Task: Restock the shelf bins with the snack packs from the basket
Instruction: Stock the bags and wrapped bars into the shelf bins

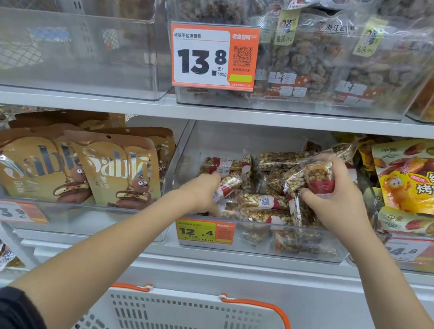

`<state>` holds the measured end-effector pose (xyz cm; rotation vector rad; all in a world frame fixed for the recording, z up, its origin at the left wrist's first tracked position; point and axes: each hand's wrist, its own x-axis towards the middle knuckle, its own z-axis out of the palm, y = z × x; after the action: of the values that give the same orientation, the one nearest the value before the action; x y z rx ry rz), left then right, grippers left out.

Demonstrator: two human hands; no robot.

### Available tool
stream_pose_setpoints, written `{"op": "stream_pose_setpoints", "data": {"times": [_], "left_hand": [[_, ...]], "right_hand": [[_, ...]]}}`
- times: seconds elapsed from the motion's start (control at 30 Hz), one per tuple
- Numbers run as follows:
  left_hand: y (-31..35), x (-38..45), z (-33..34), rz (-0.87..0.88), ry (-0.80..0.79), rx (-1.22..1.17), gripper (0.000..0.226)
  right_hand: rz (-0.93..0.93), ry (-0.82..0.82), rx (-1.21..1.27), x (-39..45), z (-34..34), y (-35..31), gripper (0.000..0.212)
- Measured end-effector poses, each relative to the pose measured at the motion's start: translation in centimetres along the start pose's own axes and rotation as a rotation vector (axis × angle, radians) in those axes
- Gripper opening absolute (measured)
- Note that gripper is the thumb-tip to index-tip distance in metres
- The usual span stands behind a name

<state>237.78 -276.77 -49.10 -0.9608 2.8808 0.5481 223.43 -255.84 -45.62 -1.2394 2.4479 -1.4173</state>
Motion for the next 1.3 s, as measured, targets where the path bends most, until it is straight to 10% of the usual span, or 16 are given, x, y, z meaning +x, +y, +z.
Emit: {"op": "stream_pose_setpoints", "data": {"times": [0.17,0.33,0.57,0.9,1.07,1.3], "left_hand": [[0.5,1.1,-3.2,-0.057,0.185,-0.211,0.061],[0.3,4.2,-5.1,-0.138,-0.107,-0.153,0.065],[-0.8,8.0,-6.4,-0.132,-0.119,-0.200,0.044],[-1.7,9.1,-6.9,-0.118,-0.028,-0.432,0.086],[-1.4,8.9,-7.1,-0.167,-0.105,-0.612,0.047],[0.0,6.9,-7.1,-0.256,-0.219,-0.831,0.085]], "right_hand": [[-0.014,0.001,0.008,0.1,0.1,-0.2,0.051],[-0.012,-0.028,0.029,0.2,-0.2,-0.3,0.051],[-0.038,-0.083,0.004,0.9,0.0,0.8,0.056],[-0.024,-0.089,0.008,1.2,-0.1,1.2,0.057],[-0.025,-0.092,0.033,1.1,0.0,1.2,0.056],[-0.064,-0.086,0.005,1.1,0.0,1.5,0.058]]}}
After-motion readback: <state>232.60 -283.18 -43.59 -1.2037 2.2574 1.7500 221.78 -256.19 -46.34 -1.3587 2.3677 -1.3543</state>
